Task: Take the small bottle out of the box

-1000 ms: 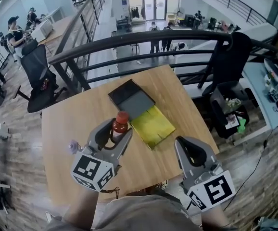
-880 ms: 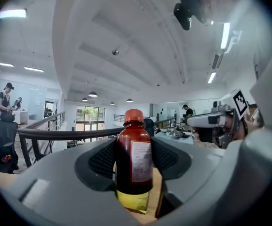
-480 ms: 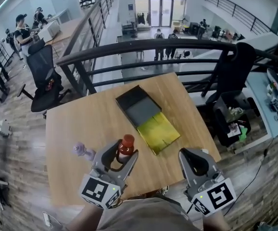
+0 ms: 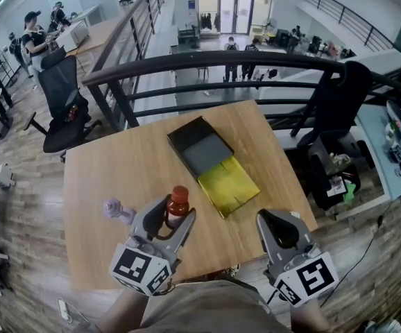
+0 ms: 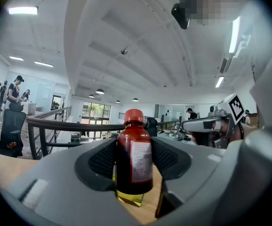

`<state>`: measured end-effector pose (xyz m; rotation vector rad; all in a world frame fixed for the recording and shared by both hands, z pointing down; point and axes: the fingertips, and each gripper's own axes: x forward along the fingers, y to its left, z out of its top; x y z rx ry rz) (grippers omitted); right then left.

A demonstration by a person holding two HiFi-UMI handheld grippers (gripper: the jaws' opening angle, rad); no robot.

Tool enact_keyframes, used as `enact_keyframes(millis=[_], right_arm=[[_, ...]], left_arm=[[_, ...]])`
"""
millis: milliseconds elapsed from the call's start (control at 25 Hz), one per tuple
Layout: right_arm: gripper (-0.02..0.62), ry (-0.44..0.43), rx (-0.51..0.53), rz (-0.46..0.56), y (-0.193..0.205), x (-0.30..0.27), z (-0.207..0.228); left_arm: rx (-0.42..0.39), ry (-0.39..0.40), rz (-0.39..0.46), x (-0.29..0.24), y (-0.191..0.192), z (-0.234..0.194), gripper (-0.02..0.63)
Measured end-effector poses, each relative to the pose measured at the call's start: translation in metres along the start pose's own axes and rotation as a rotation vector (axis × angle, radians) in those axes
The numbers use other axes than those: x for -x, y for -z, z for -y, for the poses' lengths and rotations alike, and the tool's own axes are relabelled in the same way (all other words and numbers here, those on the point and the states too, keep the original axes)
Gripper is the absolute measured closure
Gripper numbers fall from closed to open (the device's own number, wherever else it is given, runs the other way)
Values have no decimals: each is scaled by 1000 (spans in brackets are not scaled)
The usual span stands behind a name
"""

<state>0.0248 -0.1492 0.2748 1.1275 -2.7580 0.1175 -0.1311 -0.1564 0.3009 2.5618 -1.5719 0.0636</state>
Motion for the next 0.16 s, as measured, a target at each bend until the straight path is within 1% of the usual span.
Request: enact_keyframes(millis=[160], right_arm=[[577, 4, -6, -5, 3, 1, 0]], left_arm=[[5, -1, 4, -1, 0, 0, 382]])
